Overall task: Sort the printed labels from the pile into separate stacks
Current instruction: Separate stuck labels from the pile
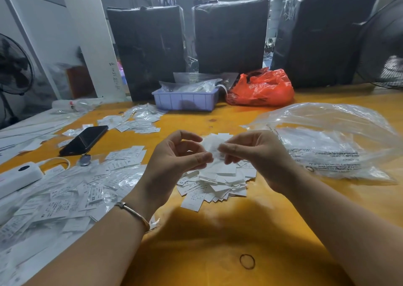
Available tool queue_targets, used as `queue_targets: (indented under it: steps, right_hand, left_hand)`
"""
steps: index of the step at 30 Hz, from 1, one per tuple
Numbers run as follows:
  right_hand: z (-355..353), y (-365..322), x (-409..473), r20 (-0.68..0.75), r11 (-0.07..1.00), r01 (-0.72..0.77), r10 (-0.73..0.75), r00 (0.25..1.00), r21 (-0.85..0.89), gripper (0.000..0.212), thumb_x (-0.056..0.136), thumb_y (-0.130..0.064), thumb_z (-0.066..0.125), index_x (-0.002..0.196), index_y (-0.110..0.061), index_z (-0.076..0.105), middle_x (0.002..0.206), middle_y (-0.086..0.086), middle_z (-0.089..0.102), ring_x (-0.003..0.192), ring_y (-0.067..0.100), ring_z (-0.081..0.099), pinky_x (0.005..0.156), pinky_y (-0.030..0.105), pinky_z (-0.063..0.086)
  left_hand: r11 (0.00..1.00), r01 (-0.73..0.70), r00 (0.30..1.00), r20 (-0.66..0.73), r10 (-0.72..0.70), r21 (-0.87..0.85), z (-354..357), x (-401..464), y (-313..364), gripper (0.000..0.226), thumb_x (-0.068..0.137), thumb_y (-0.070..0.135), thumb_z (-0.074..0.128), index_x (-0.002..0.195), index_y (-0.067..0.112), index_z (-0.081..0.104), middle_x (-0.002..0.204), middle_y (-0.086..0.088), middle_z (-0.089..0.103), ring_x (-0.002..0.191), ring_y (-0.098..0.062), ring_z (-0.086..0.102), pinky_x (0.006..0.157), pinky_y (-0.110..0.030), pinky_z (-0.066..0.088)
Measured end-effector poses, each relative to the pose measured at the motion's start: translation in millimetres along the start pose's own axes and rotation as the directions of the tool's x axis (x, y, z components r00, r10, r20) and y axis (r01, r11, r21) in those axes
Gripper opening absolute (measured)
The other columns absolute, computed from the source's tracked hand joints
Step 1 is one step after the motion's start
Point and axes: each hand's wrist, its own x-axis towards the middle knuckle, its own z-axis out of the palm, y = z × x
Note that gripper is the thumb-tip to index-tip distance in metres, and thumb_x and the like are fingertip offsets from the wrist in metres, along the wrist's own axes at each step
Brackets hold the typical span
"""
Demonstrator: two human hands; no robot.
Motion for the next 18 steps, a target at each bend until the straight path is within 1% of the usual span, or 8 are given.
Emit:
queue_targets:
  steps: [2, 5, 7, 10, 12, 13, 16, 18]
  right_hand:
    - [-1.0, -1.0, -0.5, -0.024, 0.999, 0.04, -0.041, 0.999, -0.024, 0.013, 0.076, -0.009, 0.074, 0.081, 0.003, 0.073, 0.064, 0.009, 0.07, 0.058, 0.016, 0.062, 0.058, 0.022, 0.051]
    - [-0.5, -3.8, -1.3, 0.0, 0.979, 0.106, -0.107, 0.994, -0.174, 0.011, 0.076, -0.006, 0.076, 0.08, 0.004, 0.073, 0.068, 0.017, 0.07, 0.059, 0.023, 0.062, 0.062, 0.038, 0.054]
    - [1.3, -7.2, -2.5, 0.032, 0.969, 0.133, -0.129, 0.991, -0.21, 0.01, 0.075, -0.004, 0.076, 0.081, 0.003, 0.074, 0.071, 0.017, 0.071, 0.063, 0.031, 0.065, 0.065, 0.042, 0.055]
    - [0.4, -10.5, -2.2, 0.001, 0.954, 0.18, -0.185, 0.983, -0.239, 0.007, 0.077, -0.009, 0.075, 0.081, -0.003, 0.075, 0.071, 0.013, 0.072, 0.064, 0.029, 0.067, 0.065, 0.037, 0.056]
    - [-2.9, -12.4, -0.5, -0.105, 0.941, 0.221, -0.255, 0.961, -0.256, 0.007, 0.08, -0.012, 0.074, 0.081, -0.005, 0.075, 0.068, 0.01, 0.071, 0.06, 0.022, 0.067, 0.063, 0.032, 0.055]
    - [-4.6, -14.1, -0.2, -0.167, 0.938, 0.244, -0.288, 0.943, -0.245, 0.006, 0.08, -0.01, 0.074, 0.083, -0.004, 0.075, 0.068, 0.009, 0.072, 0.059, 0.019, 0.067, 0.062, 0.029, 0.055]
    - [-8.0, -20.4, -0.9, -0.305, 0.935, 0.303, -0.347, 0.887, -0.185, 0.015, 0.078, -0.002, 0.074, 0.093, -0.002, 0.073, 0.079, 0.005, 0.074, 0.063, 0.013, 0.07, 0.063, 0.022, 0.057]
    - [-8.0, -24.2, -2.8, -0.324, 0.927, 0.329, -0.373, 0.869, -0.181, 0.024, 0.078, -0.003, 0.075, 0.101, -0.007, 0.071, 0.088, 0.002, 0.073, 0.068, 0.012, 0.072, 0.064, 0.021, 0.057]
  left_hand:
    - [0.998, 0.04, 0.999, 0.024, -0.042, 0.043, 0.2, -0.2, 0.2, 0.048, 0.059, 0.016, 0.083, 0.102, 0.008, 0.063, 0.077, -0.007, 0.07, 0.079, -0.027, 0.072, 0.069, -0.028, 0.058]
    - [0.986, 0.071, 0.992, 0.093, -0.085, 0.153, 1.8, -1.7, -0.8, 0.031, 0.066, 0.02, 0.079, 0.092, 0.007, 0.07, 0.076, -0.008, 0.072, 0.072, -0.023, 0.072, 0.065, -0.026, 0.058]
    - [0.975, 0.061, 0.988, 0.129, -0.09, 0.213, 4.3, -3.6, -1.0, 0.024, 0.073, 0.025, 0.075, 0.086, 0.005, 0.072, 0.076, -0.01, 0.073, 0.07, -0.022, 0.072, 0.063, -0.025, 0.057]
    - [0.971, 0.033, 0.99, 0.128, -0.065, 0.238, 5.8, -5.2, -0.1, 0.028, 0.076, 0.024, 0.071, 0.089, -0.001, 0.073, 0.081, -0.013, 0.076, 0.068, -0.023, 0.073, 0.059, -0.023, 0.056]
    - [0.973, 0.017, 0.992, 0.117, -0.045, 0.23, 5.3, -5.1, 0.7, 0.028, 0.076, 0.021, 0.071, 0.091, -0.003, 0.072, 0.081, -0.014, 0.076, 0.067, -0.024, 0.073, 0.058, -0.023, 0.056]
    - [0.974, 0.007, 0.993, 0.113, -0.034, 0.228, 4.9, -4.8, 0.7, 0.029, 0.076, 0.021, 0.072, 0.091, -0.004, 0.072, 0.081, -0.014, 0.076, 0.068, -0.024, 0.073, 0.059, -0.024, 0.057]
    - [0.975, -0.021, 0.994, 0.106, -0.003, 0.223, 3.9, -4.8, 0.7, 0.027, 0.075, 0.023, 0.072, 0.087, -0.001, 0.073, 0.079, -0.014, 0.075, 0.069, -0.025, 0.073, 0.06, -0.026, 0.057]
    - [0.975, -0.033, 0.994, 0.109, 0.009, 0.222, 4.0, -5.4, 0.8, 0.023, 0.075, 0.024, 0.073, 0.086, 0.003, 0.074, 0.079, -0.012, 0.076, 0.069, -0.025, 0.074, 0.06, -0.025, 0.057]
